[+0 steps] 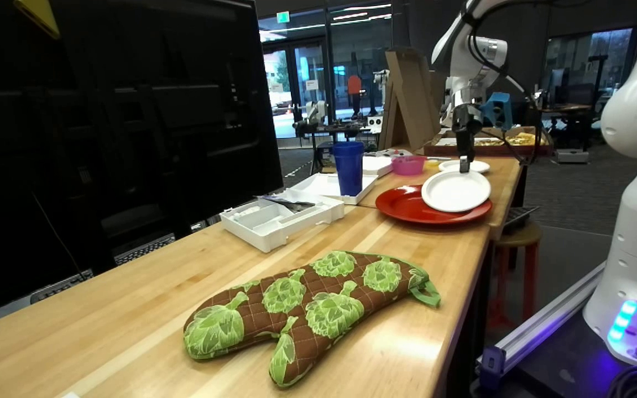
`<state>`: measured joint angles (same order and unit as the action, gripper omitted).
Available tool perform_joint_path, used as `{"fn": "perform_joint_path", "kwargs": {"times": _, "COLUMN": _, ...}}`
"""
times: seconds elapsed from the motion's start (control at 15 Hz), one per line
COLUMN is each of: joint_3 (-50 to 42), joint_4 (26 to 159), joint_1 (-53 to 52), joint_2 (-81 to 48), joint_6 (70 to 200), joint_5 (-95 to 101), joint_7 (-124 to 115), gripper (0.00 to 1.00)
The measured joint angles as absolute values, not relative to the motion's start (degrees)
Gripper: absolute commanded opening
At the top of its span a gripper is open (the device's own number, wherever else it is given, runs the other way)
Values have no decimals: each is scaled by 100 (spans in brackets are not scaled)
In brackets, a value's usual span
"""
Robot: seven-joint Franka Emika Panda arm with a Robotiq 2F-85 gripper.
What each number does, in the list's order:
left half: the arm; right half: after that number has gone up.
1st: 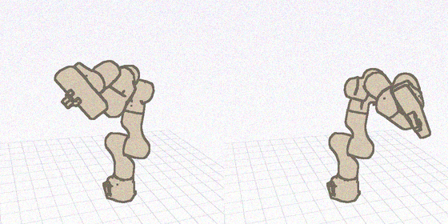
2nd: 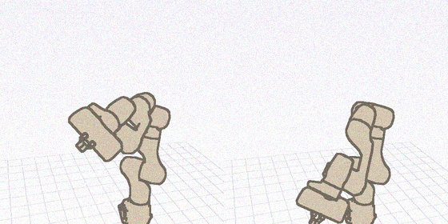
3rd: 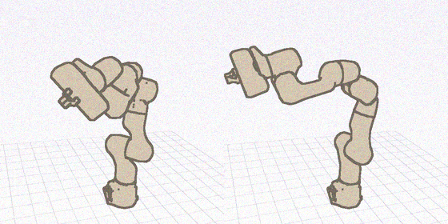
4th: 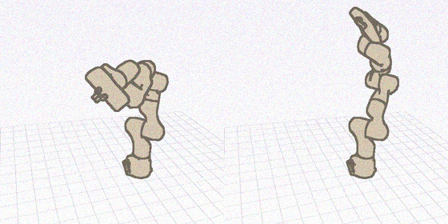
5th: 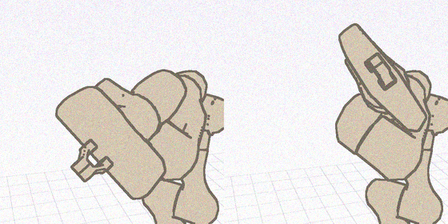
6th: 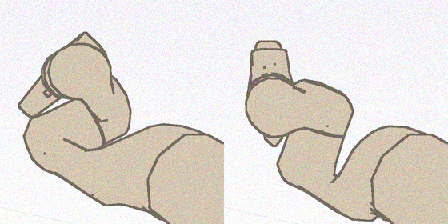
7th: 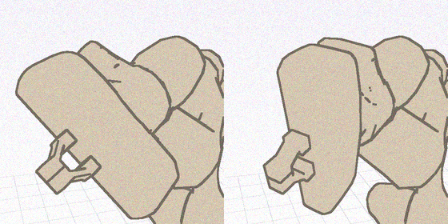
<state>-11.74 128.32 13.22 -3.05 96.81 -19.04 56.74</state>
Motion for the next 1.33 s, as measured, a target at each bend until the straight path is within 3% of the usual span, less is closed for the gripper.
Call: {"fn": "perform_joint_path", "kwargs": {"times": 1.33, "joint_3": -673, "joint_4": 12668, "joint_1": 811, "joint_2": -146, "joint_6": 9683, "joint_5": -1805, "joint_7": 5674, "gripper": 1}}
